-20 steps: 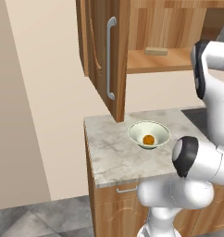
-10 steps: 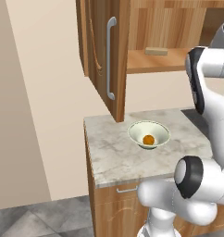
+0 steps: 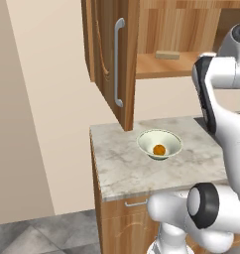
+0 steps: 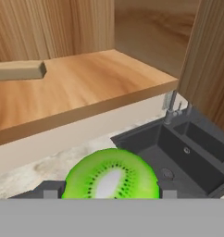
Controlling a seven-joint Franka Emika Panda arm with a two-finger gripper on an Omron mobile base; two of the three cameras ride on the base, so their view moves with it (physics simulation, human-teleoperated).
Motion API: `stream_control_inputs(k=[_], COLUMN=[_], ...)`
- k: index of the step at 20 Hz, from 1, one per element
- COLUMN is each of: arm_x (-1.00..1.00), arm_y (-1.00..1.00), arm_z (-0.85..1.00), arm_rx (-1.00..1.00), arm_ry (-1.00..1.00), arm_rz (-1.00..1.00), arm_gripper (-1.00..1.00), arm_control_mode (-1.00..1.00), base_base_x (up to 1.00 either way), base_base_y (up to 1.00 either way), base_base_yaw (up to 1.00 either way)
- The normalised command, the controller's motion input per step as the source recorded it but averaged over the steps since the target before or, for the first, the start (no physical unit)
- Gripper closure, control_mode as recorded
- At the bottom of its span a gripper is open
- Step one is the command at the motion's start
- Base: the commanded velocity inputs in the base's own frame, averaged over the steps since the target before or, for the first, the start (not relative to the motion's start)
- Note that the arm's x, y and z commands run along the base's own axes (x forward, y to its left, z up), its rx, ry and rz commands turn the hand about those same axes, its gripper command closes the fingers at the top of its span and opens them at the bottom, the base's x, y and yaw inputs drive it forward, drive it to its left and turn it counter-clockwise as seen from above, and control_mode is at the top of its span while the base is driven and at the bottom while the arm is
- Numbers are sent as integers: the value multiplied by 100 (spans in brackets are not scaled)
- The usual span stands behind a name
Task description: Open the cabinet. Pick the orange and kiwi from the cabinet and place them into the bowl. Then close the cabinet.
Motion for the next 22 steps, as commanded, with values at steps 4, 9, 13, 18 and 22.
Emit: stream_control_inputs(k=[4,9,13,18,22], arm_x=[-16,-22,-20,-11,0], arm_y=[25,23,23,21,19], arm_z=[-3,-8,-16,-21,-23], arm_rx=[4,5,5,4,4], arm_ry=[0,0,0,0,1], arm_rz=[0,0,2,8,13], arm_gripper=[100,100,100,100,100], arm_control_mode=[-100,-100,-100,-100,-100], base_base_x=[0,0,0,0,0], base_base_y=[0,0,0,0,0], base_base_yaw=[0,0,0,0,0])
